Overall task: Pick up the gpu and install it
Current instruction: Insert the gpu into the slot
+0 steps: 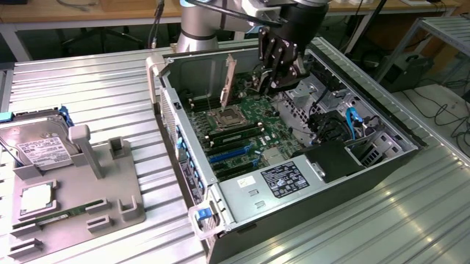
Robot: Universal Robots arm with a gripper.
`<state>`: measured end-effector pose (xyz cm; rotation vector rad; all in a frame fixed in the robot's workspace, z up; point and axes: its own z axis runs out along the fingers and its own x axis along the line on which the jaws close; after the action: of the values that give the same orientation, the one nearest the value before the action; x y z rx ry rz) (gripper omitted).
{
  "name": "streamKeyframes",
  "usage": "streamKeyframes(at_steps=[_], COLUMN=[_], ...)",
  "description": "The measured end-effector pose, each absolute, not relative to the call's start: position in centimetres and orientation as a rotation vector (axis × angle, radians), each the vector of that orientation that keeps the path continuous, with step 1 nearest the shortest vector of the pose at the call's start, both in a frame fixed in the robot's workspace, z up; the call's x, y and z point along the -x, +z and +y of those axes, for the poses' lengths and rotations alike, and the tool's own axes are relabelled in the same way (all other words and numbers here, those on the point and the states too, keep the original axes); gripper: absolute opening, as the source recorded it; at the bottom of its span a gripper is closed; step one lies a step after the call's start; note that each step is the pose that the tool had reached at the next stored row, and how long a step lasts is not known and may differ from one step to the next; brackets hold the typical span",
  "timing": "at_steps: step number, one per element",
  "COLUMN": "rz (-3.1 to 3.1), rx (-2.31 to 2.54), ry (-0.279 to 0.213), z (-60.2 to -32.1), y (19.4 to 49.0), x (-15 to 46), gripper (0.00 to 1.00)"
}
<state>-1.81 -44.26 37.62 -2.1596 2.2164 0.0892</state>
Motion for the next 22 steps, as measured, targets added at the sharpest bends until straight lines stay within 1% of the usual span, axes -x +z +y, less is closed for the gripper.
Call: streamKeyframes(at_steps=[7,18,22], rz=[2.217,2.202,2.201], rx=[2.160,2.176,2.177], ry=[0.090,0.090,0.090], z=[-44.7,-44.7,-44.6], y=[36.4,34.2,32.9], x=[2.0,2.1,3.1], gripper=[0.28,0.28,0.28])
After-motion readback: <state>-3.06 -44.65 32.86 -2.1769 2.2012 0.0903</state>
